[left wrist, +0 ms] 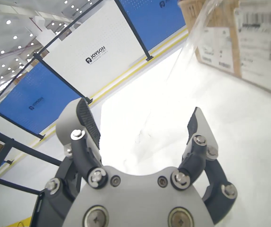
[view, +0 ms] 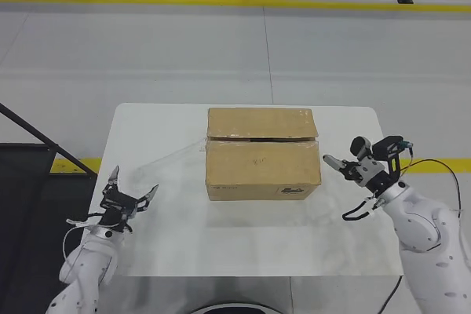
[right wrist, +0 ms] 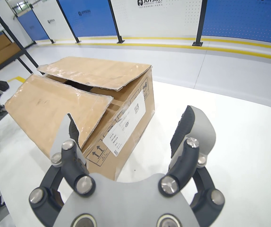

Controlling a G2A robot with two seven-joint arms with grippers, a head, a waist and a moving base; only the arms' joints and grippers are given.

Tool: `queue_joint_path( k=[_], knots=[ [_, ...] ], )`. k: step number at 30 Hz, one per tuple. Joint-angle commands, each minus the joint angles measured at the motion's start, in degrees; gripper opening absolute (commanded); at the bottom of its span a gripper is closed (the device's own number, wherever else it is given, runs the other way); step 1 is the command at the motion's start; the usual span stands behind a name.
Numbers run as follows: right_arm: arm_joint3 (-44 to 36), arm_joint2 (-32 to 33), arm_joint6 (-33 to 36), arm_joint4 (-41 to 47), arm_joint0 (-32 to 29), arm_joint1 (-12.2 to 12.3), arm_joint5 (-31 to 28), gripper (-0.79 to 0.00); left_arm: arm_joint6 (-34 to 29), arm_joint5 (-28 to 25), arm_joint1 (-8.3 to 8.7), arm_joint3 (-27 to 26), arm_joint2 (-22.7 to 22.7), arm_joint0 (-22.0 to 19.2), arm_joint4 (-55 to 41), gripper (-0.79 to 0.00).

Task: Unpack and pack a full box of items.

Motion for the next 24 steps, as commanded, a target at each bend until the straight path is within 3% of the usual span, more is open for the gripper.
queue_joint_path(
  k=[1, 4, 11, 14, 17, 20, 24],
  knots=[
    [0.1, 0.0, -0.2, 0.1, 0.0, 0.0, -0.1, 0.0, -0.3, -3.3, 0.14, -3.7, -1.6, 2.5, -3.1, 0.0],
    [0.1, 0.0, -0.2, 0.1, 0.0, 0.0, -0.1, 0.0, -2.7, -7.6, 0.33, -9.9, -4.3, 5.9, -7.6, 0.0],
    [-0.7, -0.7, 1.4, 3.3, 0.1, 0.0, -1.6, 0.0, -4.4, -8.5, 0.07, -17.9, -7.2, 9.7, -16.7, 0.0],
    [1.3, -0.3, 8.2, 14.0, 2.6, 0.3, -4.6, 0.0, -4.4, -7.1, -0.14, -19.8, -7.4, 10.0, -19.0, 0.0],
    [4.6, -0.5, 20.7, 29.3, 6.3, 0.9, -6.4, 0.0, -4.2, -6.9, -0.32, -20.8, -7.2, 9.9, -22.2, 0.0],
    [8.3, -0.9, 33.7, 42.9, 11.0, 1.6, -4.2, 0.0, -4.7, -7.8, -0.38, -21.0, -7.4, 9.7, -24.7, 0.0],
    [13.7, -2.3, 44.9, 52.5, 16.6, 2.2, 0.2, 0.0, -5.0, -10.6, -0.36, -20.7, -8.4, 9.2, -29.1, 0.0]
  ],
)
